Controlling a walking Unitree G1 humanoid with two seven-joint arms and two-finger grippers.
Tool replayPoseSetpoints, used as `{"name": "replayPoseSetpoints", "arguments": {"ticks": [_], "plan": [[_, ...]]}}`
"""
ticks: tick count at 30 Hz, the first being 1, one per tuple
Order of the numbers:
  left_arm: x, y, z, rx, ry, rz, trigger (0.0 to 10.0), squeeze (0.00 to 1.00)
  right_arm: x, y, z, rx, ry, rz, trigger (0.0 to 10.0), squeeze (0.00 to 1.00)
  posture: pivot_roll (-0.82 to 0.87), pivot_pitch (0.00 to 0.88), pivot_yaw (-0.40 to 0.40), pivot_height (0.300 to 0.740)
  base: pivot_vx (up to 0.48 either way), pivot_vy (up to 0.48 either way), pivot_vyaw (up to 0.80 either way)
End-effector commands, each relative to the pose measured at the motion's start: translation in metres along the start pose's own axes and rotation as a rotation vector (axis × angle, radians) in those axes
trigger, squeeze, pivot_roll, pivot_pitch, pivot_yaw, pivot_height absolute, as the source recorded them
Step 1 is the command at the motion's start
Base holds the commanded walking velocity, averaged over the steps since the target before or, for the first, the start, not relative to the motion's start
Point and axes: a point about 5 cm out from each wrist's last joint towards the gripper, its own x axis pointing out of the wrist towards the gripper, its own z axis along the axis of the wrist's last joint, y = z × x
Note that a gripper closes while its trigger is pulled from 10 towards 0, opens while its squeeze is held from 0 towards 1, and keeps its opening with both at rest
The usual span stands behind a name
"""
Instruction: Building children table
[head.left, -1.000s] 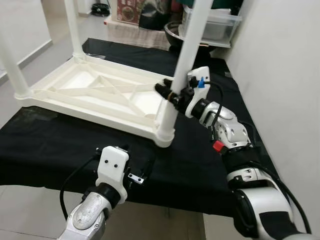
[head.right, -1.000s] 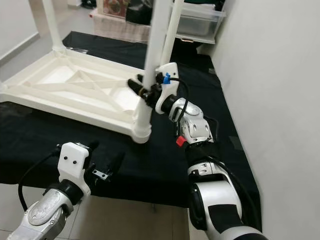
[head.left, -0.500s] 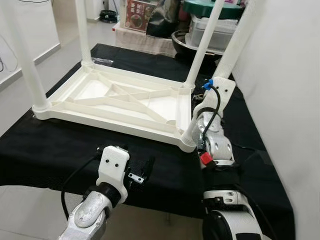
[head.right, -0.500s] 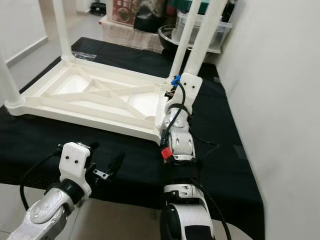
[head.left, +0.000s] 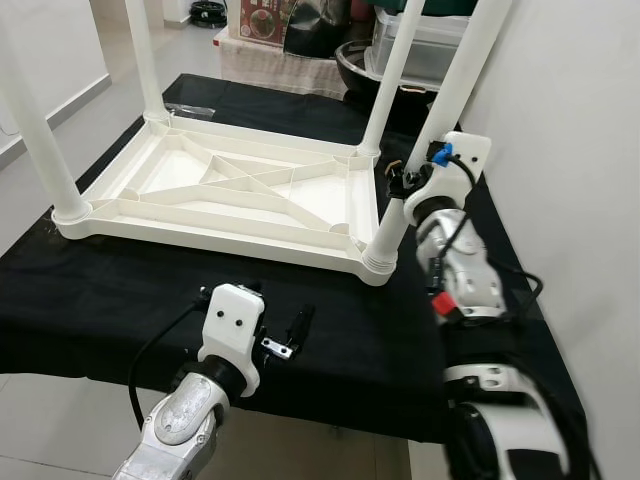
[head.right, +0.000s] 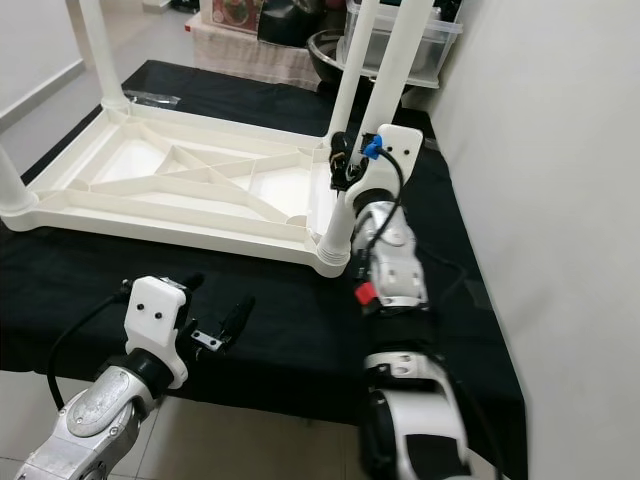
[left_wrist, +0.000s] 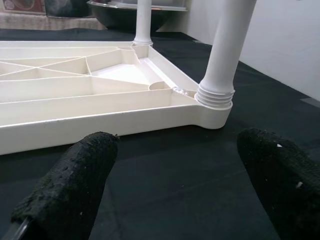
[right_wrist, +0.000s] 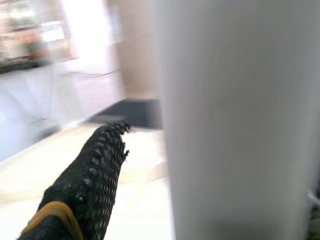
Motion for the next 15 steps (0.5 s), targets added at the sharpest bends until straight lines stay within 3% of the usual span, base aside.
{"name": "replayPoseSetpoints", "arguments": {"ticks": [1, 3, 4, 7, 13, 14, 15], "plan": [[0.001, -0.002, -0.003, -0.012, 0.007, -0.006, 10.0, 0.0, -0.001, 0.007, -0.008, 0.084, 0.063, 0.157, 10.0, 0.0, 0.11, 0.04, -0.133, 0.74, 0.0, 0.0, 0.0], [0.001, -0.002, -0.003, -0.013, 0.008, -0.006, 10.0, 0.0, -0.017, 0.022, -0.012, 0.089, 0.159, 0.525, 10.0, 0.0, 0.12, 0.046, -0.134, 0.74, 0.0, 0.0, 0.0], [0.001, -0.002, -0.003, -0.013, 0.008, -0.006, 10.0, 0.0, -0.017, 0.022, -0.012, 0.089, 0.159, 0.525, 10.0, 0.0, 0.12, 0.046, -0.134, 0.74, 0.0, 0.0, 0.0], [-0.001, -0.004, -0.004, -0.016, 0.009, -0.007, 10.0, 0.0, -0.033, 0.04, -0.017, 0.046, 0.24, 0.866, 10.0, 0.0, 0.13, 0.051, -0.137, 0.74, 0.0, 0.0, 0.0], [-0.006, -0.005, -0.004, -0.022, 0.017, -0.004, 10.0, 0.0, -0.02, 0.056, -0.021, 0.057, 0.256, 0.991, 10.0, 0.0, 0.14, 0.064, -0.142, 0.74, 0.0, 0.0, 0.0], [-0.007, -0.005, -0.003, -0.023, 0.017, -0.005, 10.0, 0.0, -0.014, 0.059, -0.024, 0.045, 0.256, 0.967, 7.3, 0.0, 0.14, 0.065, -0.143, 0.74, 0.0, 0.0, 0.0], [-0.007, -0.005, -0.003, -0.023, 0.017, -0.005, 10.0, 0.0, -0.014, 0.059, -0.024, 0.045, 0.256, 0.967, 7.3, 0.0, 0.14, 0.065, -0.143, 0.74, 0.0, 0.0, 0.0]]}}
